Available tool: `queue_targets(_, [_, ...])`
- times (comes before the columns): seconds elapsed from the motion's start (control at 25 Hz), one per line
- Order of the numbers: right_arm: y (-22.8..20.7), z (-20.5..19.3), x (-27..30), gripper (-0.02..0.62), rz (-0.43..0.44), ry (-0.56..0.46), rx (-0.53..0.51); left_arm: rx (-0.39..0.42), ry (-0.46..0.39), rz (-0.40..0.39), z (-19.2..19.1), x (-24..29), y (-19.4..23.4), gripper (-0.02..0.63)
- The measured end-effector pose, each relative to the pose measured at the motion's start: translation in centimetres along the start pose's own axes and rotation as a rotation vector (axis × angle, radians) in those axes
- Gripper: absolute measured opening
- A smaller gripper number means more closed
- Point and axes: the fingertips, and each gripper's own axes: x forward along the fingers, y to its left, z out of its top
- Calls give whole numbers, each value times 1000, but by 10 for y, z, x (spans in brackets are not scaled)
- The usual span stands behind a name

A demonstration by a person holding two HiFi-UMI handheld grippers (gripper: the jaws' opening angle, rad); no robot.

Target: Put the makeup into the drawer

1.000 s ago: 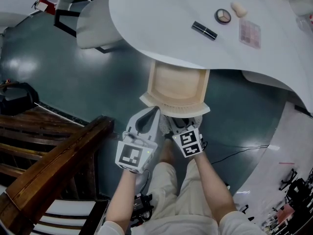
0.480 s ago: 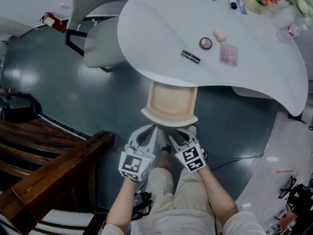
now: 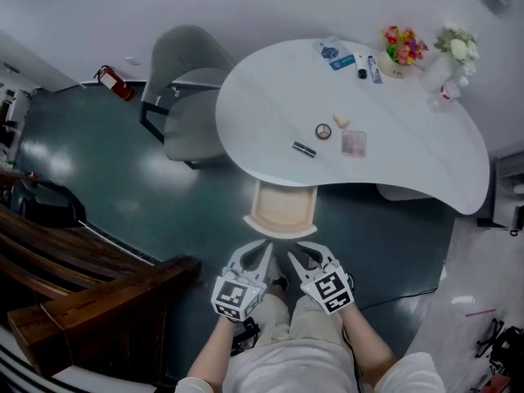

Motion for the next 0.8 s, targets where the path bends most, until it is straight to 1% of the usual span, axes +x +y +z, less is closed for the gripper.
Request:
queue_targets(0.16, [6,39,-35,67,-15,-81,-33,-7,-32,-13,27,-16,-24,8])
queue_targets(0.32, [11,64,-68,54,-28,-129,-42,25,-61,-22,51,-28,-47,9])
queue_targets(0.44, [19,76,-90,46,-30,-160,-54,31,-80,-43,65,-38,-66,8])
queue_targets(0.64, [33,89,-120,15,-29,-204,-60,57,-108,-61,81,-53,-92,9])
queue_targets(0.8, [39,100,-140,14,-25,-256,-32,58,-131,-78,90,-60,-103,8])
